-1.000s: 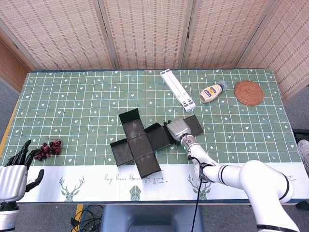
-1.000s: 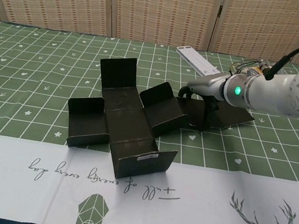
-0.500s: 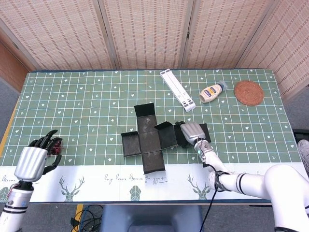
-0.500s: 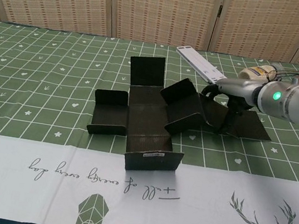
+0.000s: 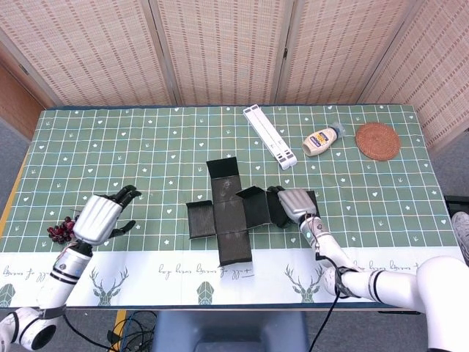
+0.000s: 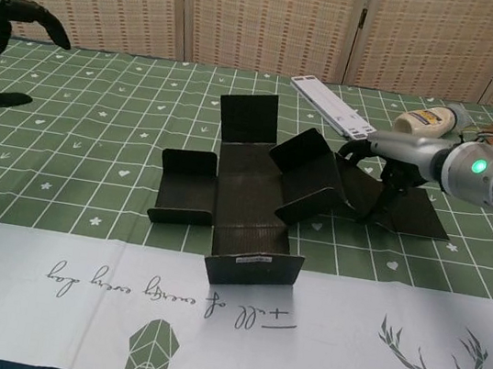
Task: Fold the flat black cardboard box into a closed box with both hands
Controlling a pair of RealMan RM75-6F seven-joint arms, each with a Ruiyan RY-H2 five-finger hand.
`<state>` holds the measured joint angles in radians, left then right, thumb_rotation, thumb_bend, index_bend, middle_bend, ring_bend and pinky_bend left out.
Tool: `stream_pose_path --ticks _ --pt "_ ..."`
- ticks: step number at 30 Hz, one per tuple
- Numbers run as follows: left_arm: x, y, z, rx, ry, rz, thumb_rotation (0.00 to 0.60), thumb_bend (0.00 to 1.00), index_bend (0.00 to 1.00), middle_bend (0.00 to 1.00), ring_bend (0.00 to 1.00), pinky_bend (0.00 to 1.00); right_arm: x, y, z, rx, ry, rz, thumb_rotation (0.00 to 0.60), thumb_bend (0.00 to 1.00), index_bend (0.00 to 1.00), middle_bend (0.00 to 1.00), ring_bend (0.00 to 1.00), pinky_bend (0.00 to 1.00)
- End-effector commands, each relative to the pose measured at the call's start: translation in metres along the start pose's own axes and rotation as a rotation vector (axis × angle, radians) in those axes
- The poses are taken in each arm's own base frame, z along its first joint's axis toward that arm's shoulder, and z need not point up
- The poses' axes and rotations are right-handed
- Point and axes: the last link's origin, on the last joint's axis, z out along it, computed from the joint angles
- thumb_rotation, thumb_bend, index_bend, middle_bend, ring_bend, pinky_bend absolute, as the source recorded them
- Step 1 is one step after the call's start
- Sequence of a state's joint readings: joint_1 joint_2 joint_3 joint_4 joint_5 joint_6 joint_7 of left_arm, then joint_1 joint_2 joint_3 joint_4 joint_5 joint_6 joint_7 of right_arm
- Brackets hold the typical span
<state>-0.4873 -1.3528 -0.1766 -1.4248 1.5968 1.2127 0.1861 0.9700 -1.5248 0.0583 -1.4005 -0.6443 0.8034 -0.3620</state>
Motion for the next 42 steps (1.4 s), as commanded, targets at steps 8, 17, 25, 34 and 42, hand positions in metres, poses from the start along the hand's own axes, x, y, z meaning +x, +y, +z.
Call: stream_pose_path --ticks 8,17,25,34,42 --pt "-0.035 0.013 0.034 -0.004 -0.061 0.019 0.6 0.13 0.12 0.17 0.63 0.78 -0.006 0.0 -0.006 0.061 0.079 -0.049 0.6 0.29 0.31 0.37 0.82 1.0" --pt "-0.068 0.024 0.047 -0.008 -0.104 0.074 0.6 0.13 0.02 0.11 0.61 0.78 -0.011 0.004 -0.009 0.122 0.186 -0.112 0.6 0.3 0.31 0.37 0.82 1.0" --pt "-0.086 0.033 0.051 -0.005 -0.131 0.106 0.6 0.11 0.0 0.01 0.56 0.78 -0.012 0.004 -0.011 0.165 0.242 -0.103 0.6 0.31 0.32 0.38 0.82 1.0" --pt "-0.097 0.046 0.06 0.004 -0.133 0.105 0.6 0.09 0.0 0.0 0.51 0.74 -0.01 0.003 -0.011 0.186 0.252 -0.109 0.6 0.31 0.32 0.38 0.82 1.0" --pt "-0.106 0.058 0.072 0.002 -0.115 0.105 0.6 0.09 0.0 0.0 0.51 0.74 -0.012 0.0 -0.011 0.203 0.257 -0.111 0.6 0.32 0.32 0.38 0.82 1.0"
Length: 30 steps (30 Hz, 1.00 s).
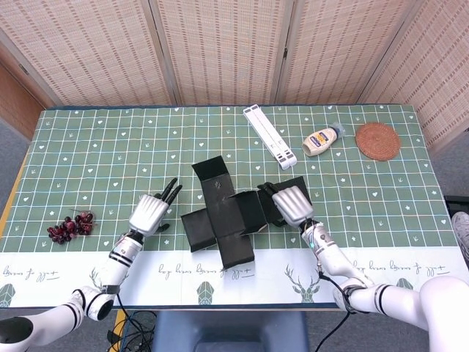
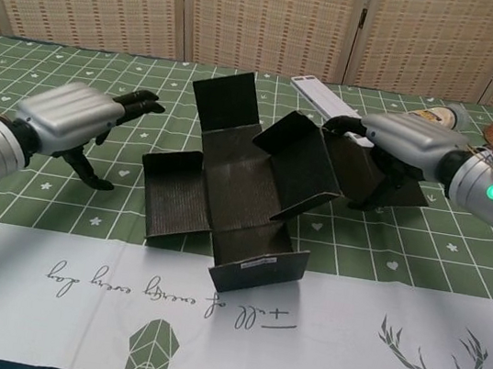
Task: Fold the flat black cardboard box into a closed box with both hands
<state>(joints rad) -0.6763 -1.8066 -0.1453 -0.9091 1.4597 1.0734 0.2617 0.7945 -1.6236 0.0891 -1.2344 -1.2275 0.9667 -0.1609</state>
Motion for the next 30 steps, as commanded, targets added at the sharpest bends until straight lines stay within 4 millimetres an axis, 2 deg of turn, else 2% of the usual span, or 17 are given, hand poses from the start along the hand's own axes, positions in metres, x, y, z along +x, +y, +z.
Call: stream_pose_path --ticks 1,11,18,25,30 --pt "-0.002 0.007 0.006 -0.003 0.014 0.004 0.6 0.09 0.0 0.0 0.51 0.74 -0.001 0.0 0.0 0.002 0.001 -0.001 0.6 0.32 0.32 0.38 0.82 1.0" --pt "-0.008 0.025 0.014 -0.017 0.021 -0.044 0.6 0.09 0.0 0.0 0.5 0.74 -0.001 -0.002 0.001 0.009 0.009 0.002 0.6 0.32 0.32 0.38 0.82 1.0" --pt "-0.01 0.04 0.017 -0.024 0.022 -0.143 0.6 0.09 0.0 0.0 0.5 0.74 -0.003 0.0 0.001 0.002 0.007 0.0 0.6 0.32 0.32 0.39 0.82 1.0" --pt "0.001 0.053 0.014 -0.049 0.034 -0.362 0.6 0.09 0.0 0.0 0.49 0.74 -0.002 -0.001 0.002 -0.004 -0.002 -0.007 0.6 0.32 0.32 0.39 0.82 1.0" --pt "0.013 0.059 0.01 -0.1 0.052 -0.409 0.6 0.09 0.0 0.0 0.49 0.74 -0.001 -0.003 0.003 -0.002 -0.025 -0.026 0.6 0.32 0.32 0.39 0.82 1.0"
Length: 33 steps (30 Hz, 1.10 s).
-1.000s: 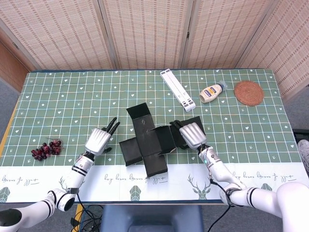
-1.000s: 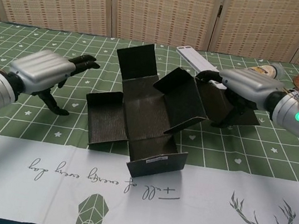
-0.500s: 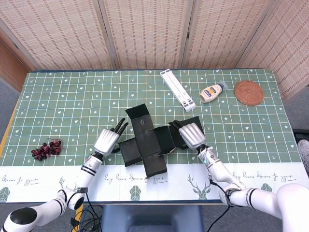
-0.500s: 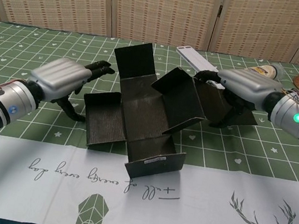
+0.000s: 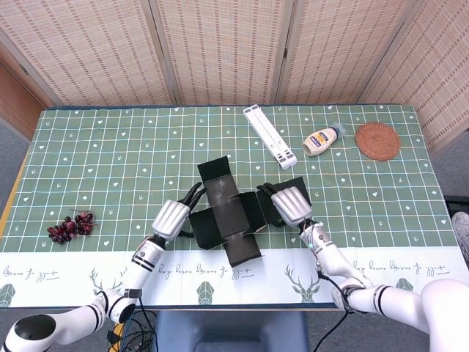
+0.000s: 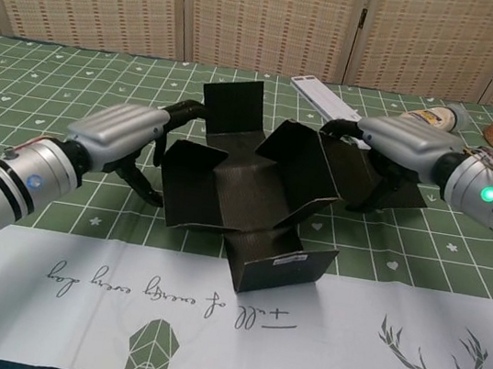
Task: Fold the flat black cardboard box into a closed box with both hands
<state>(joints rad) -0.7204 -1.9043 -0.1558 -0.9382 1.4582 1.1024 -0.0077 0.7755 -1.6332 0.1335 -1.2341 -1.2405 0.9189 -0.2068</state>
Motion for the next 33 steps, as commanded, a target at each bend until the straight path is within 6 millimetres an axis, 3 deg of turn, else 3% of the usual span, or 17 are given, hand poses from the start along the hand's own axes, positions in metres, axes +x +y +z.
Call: stream_pose_path --ticks 1,11,33 --pt "0.008 0.006 -0.002 -0.033 0.012 -0.052 0.6 0.09 0.0 0.0 0.49 0.74 0.002 -0.001 0.001 0.003 -0.014 -0.015 0.6 0.32 0.32 0.39 0.82 1.0" --pt "0.025 0.025 -0.003 -0.103 -0.014 -0.246 0.6 0.09 0.0 0.0 0.49 0.74 0.013 -0.005 0.003 0.058 -0.065 -0.098 0.6 0.31 0.32 0.39 0.82 1.0" --pt "0.007 0.018 0.0 -0.002 -0.178 -0.521 0.6 0.09 0.0 0.0 0.48 0.75 0.027 -0.021 0.002 0.246 -0.119 -0.372 0.6 0.32 0.33 0.39 0.82 1.0"
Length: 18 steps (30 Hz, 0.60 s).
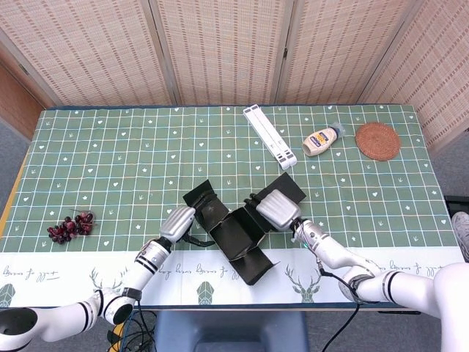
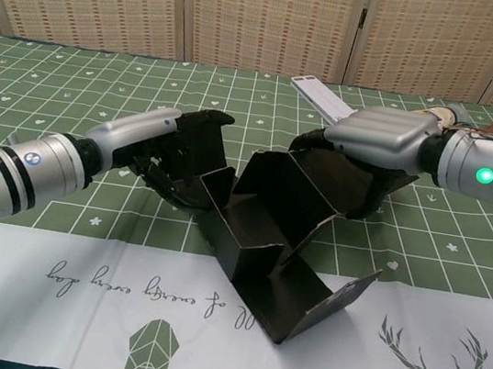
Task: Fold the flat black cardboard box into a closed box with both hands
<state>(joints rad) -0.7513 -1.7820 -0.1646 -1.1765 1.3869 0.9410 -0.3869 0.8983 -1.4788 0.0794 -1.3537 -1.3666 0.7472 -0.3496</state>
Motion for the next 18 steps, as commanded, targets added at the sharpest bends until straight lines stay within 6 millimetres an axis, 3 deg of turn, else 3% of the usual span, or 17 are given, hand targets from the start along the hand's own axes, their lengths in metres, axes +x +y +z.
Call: stream_pose_path --ticks 1,18 --pt "-0.002 -0.002 0.001 0.012 -0.021 -0.033 0.6 0.09 0.0 0.0 0.48 0.75 0.002 -0.002 -0.001 0.021 0.002 -0.04 0.6 0.32 0.34 0.39 0.82 1.0" --pt "-0.003 0.0 -0.002 0.055 -0.178 -0.209 0.6 0.09 0.0 0.0 0.49 0.76 0.007 -0.014 -0.008 0.149 0.042 -0.192 0.6 0.33 0.36 0.4 0.82 1.0"
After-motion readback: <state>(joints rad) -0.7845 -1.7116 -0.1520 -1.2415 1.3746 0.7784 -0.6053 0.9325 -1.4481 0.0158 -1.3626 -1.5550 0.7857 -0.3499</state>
